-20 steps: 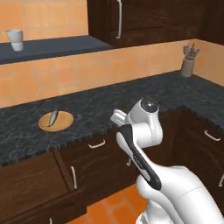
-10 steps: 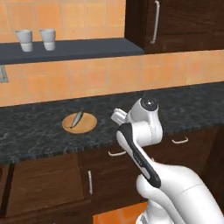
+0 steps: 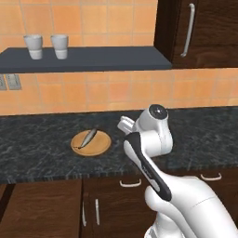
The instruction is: Pick up the knife from the drawer and place it on the cutting board. Then place the meat from the plate to the cutting board.
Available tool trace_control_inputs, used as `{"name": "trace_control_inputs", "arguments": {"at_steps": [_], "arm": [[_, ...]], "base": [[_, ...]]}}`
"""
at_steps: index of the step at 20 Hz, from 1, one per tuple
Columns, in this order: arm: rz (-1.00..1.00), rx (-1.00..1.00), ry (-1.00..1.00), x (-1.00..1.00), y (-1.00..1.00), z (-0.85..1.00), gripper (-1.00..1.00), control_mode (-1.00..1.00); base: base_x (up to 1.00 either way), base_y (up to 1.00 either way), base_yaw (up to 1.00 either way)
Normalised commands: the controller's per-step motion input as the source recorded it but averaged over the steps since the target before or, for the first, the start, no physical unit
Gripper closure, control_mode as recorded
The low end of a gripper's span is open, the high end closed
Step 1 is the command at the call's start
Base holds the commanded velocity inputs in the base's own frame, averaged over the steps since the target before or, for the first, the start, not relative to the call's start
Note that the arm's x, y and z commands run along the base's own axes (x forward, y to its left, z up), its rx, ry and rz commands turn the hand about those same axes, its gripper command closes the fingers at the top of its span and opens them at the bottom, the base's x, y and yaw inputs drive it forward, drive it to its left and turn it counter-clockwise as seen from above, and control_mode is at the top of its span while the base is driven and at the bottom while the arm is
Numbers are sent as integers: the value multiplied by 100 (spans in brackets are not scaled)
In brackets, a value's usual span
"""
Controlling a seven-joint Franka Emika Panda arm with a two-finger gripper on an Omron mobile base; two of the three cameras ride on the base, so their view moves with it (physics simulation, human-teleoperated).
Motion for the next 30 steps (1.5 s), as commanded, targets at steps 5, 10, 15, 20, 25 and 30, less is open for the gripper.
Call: {"name": "trace_control_inputs", "arguments": {"at_steps": [5,10,15,20,25,30], "arm": [[10,0,-2,-1,40,0,-100,-100],[11,-1,13,98,92,-19,-100,-100],[-1,-11,32,100,43,0,-100,-100],[-1,-18,35,100,41,0,-100,-100],[0,-6,1,59,20,-21,-100,-100],[0,-6,0,70,24,-76,-100,-100]], "base": [[-8,1,3],[0,0,0],[0,0,0],[0,0,0],[0,0,0],[0,0,0]]}}
